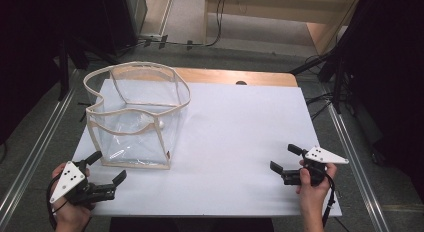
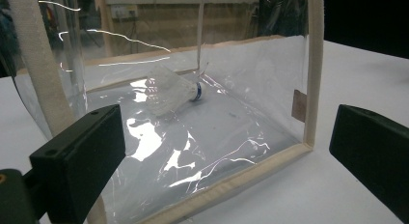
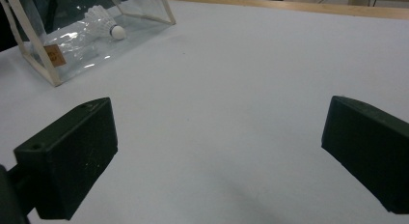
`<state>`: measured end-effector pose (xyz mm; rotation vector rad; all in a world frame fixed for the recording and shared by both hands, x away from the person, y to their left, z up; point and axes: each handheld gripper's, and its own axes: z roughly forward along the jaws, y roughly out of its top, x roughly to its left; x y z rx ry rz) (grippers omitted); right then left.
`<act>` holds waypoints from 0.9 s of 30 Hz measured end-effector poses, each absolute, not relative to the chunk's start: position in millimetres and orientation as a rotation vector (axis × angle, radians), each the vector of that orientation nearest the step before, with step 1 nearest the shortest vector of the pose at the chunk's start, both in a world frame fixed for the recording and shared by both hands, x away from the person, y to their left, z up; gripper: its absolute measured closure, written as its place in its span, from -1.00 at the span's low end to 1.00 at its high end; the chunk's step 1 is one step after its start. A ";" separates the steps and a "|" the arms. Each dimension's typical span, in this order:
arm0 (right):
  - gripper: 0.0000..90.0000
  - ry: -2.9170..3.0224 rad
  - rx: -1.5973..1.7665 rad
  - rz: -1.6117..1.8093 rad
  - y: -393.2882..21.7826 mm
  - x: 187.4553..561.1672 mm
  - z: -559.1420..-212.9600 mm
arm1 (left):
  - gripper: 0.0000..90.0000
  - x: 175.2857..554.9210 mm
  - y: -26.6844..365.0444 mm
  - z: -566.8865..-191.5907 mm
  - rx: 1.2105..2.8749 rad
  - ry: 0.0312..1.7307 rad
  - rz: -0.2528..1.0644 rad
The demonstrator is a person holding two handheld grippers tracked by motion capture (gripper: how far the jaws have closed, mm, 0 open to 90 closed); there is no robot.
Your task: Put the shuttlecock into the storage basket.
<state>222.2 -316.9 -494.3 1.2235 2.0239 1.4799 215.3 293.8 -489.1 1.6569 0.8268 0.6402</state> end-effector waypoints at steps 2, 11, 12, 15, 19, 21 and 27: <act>-1.00 2.019 1.219 1.482 -319.4 220.9 -494.6 | -1.00 215.3 293.7 -489.2 1.657 0.827 0.640; -1.00 1.996 1.233 1.479 -330.8 214.3 -492.7 | -1.00 215.5 294.8 -489.4 1.658 0.830 0.640; -1.00 1.994 1.228 1.479 -331.9 213.9 -492.8 | -1.00 215.5 294.8 -489.4 1.659 0.831 0.640; -1.00 1.984 1.232 1.473 -335.2 212.3 -492.6 | -1.00 215.6 295.0 -489.5 1.654 0.833 0.637; -1.00 1.969 1.246 1.474 -339.5 209.7 -491.7 | -1.00 215.7 295.6 -489.5 1.652 0.834 0.636; -1.00 1.968 1.248 1.474 -340.9 208.9 -491.4 | -1.00 215.8 295.9 -489.5 1.651 0.837 0.636; -1.00 1.963 1.249 1.475 -342.7 207.8 -491.4 | -1.00 215.8 295.7 -489.6 1.652 0.835 0.637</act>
